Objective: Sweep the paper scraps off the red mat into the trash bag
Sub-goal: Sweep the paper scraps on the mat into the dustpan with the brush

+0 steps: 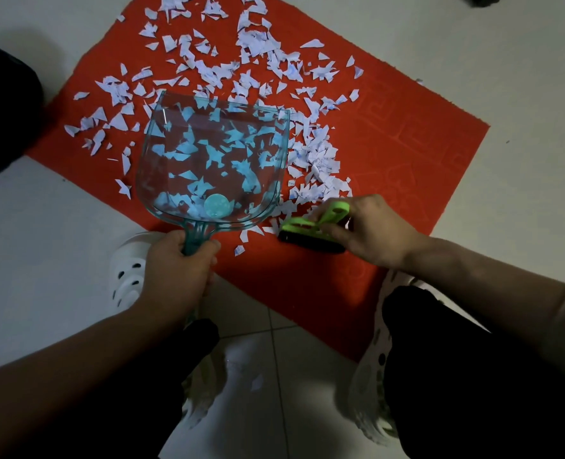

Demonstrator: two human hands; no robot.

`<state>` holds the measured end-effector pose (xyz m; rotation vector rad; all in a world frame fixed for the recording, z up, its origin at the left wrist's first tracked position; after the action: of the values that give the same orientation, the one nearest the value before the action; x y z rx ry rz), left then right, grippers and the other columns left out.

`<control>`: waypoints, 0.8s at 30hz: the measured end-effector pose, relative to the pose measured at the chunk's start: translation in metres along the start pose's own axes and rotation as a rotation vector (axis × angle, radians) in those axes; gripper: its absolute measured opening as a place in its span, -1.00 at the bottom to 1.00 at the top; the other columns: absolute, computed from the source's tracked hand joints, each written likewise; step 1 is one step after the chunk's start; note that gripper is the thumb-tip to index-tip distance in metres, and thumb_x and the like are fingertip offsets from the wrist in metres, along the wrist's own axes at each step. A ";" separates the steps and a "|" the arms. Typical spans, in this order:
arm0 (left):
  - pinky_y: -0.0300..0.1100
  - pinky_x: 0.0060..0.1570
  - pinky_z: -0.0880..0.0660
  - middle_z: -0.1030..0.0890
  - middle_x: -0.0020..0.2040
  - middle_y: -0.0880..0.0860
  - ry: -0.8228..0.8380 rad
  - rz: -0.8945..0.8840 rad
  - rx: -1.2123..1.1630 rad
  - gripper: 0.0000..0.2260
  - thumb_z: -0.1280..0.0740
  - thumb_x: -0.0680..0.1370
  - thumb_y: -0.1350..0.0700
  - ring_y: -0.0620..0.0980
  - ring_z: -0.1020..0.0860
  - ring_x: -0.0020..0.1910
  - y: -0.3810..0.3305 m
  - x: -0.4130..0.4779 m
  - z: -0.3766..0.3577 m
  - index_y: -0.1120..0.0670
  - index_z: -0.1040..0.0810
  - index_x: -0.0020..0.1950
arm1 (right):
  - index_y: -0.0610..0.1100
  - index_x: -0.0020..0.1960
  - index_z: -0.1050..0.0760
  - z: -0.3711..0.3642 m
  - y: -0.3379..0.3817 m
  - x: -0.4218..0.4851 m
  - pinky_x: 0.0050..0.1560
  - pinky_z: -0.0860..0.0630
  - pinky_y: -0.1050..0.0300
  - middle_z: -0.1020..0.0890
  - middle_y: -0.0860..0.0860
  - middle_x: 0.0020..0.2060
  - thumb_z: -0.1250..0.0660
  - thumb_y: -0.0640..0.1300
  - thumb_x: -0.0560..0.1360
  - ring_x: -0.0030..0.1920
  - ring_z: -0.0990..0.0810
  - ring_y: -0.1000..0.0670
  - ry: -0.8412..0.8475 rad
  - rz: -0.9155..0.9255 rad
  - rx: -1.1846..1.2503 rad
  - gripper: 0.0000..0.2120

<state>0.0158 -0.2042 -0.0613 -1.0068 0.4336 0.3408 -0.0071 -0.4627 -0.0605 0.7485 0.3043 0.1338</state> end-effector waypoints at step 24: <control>-0.22 -0.46 -0.44 -0.52 -0.41 0.08 -0.058 0.032 0.001 -0.81 -0.34 0.55 0.12 -0.06 -0.47 -0.49 -0.004 -0.001 0.011 0.18 -0.49 -0.22 | -0.13 0.03 -0.62 -0.007 0.030 0.012 -0.15 -0.48 0.31 -0.70 0.00 -0.17 -0.37 -0.24 0.48 -0.23 -0.61 0.06 -0.082 0.012 0.071 -0.86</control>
<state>0.0191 -0.1966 -0.0532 -0.9879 0.3977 0.3976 0.0019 -0.4334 -0.0473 0.8240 0.2277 0.1035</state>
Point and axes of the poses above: each hand's wrist, its own x-axis towards the middle knuckle, its own z-axis out of the back of the hand, y = z × x, the point moved 6 cm from there along x, towards the middle knuckle
